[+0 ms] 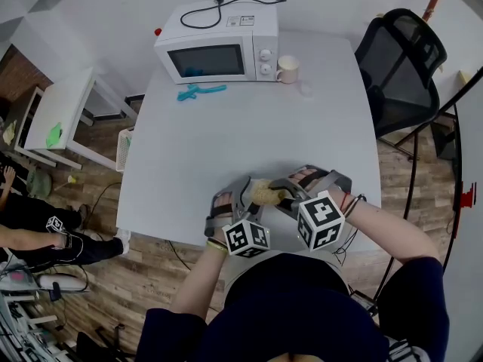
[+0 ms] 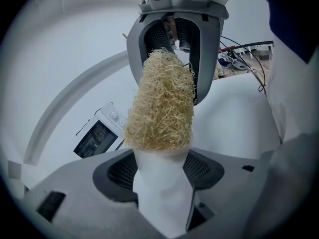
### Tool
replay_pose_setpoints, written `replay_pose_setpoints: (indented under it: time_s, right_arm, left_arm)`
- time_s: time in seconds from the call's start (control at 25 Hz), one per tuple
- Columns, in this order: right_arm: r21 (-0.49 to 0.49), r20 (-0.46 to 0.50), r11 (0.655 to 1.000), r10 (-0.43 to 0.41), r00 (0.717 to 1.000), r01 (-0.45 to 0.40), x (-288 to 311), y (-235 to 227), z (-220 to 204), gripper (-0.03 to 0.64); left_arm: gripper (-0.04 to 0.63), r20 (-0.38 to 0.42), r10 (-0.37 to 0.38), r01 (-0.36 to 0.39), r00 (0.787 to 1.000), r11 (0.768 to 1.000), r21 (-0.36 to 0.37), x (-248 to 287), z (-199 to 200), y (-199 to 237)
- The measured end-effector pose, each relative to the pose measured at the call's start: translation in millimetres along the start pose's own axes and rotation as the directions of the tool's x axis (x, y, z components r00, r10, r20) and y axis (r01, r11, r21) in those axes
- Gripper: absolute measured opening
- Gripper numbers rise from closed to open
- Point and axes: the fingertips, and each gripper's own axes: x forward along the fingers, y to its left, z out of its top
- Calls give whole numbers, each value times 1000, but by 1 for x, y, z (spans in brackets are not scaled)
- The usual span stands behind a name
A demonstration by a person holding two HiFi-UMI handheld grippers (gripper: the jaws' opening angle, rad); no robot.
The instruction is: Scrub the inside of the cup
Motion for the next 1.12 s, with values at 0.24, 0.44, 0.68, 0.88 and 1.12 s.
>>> replay_pose_setpoints:
  time_s: [0.24,0.44,0.68,0.88,1.12]
  right_arm:
    - [371,85,923,72,994,-99,-4,-9,2,170]
    - [626,164,759,99,981,-181,-3,-11,-2,170]
    - [845,249,469,82,965,-257,-2,-15,-9,170]
    - [925,317,200,56,947,-322,-3,-16,-13,170]
    - [900,410,-170,23,912,-401,-3,-12,-19,172]
  left_arm:
    - [284,0,4,-4,1000,1000,-3,-1,0,4]
    - [284,3,7,-7,1000,1000,-5,0,0,4]
    - [284,6,17,-17,1000,1000,0,-1,2,7]
    - [284,8,22,-22,1000,999,23,-2,3,7]
    - [284,7,32,-32,999,997,74,-2,6,5]
